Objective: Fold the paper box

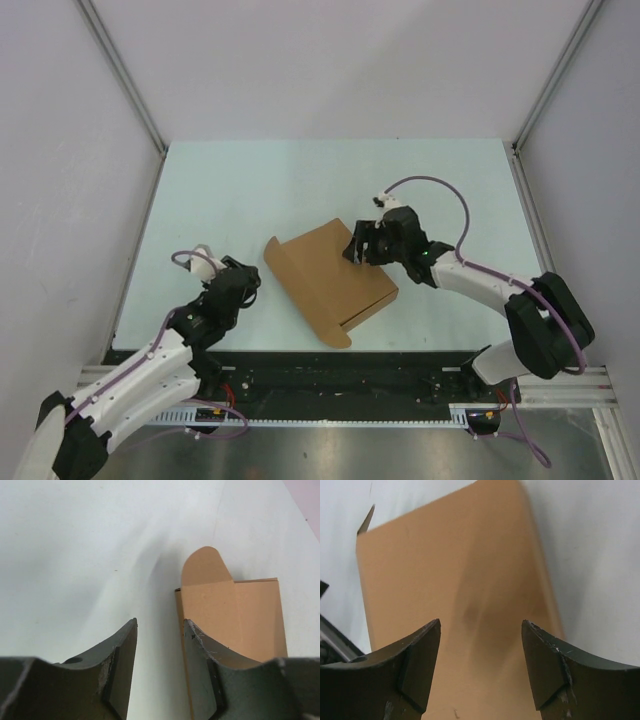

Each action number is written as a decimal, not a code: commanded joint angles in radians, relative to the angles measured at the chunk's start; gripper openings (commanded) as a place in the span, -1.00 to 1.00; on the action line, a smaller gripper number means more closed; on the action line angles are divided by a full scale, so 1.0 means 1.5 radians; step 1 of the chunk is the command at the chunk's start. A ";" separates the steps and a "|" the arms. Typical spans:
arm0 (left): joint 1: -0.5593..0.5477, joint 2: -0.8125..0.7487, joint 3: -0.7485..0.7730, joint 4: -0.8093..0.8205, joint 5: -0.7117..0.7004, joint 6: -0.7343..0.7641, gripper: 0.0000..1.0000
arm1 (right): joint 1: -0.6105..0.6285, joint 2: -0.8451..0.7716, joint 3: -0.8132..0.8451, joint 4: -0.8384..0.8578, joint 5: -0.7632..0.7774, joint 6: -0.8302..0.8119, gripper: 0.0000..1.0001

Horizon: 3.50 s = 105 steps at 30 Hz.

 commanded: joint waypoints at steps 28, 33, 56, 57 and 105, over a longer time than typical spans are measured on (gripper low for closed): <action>-0.007 -0.074 -0.077 0.158 0.128 0.033 -0.12 | -0.008 0.010 0.064 -0.081 0.048 -0.062 0.33; -0.006 -0.124 -0.100 0.112 0.117 0.013 -0.13 | -0.019 0.041 0.064 -0.101 0.038 -0.070 0.04; -0.006 -0.152 -0.133 0.078 0.116 -0.030 -0.14 | -0.047 0.140 0.037 -0.110 0.101 -0.073 -0.35; -0.006 -0.152 -0.132 0.076 0.112 -0.029 -0.14 | -0.053 0.145 0.037 -0.110 0.101 -0.072 -0.35; 0.033 0.562 0.196 0.510 0.229 0.033 -0.09 | -0.148 0.142 0.007 -0.074 0.029 -0.008 -0.29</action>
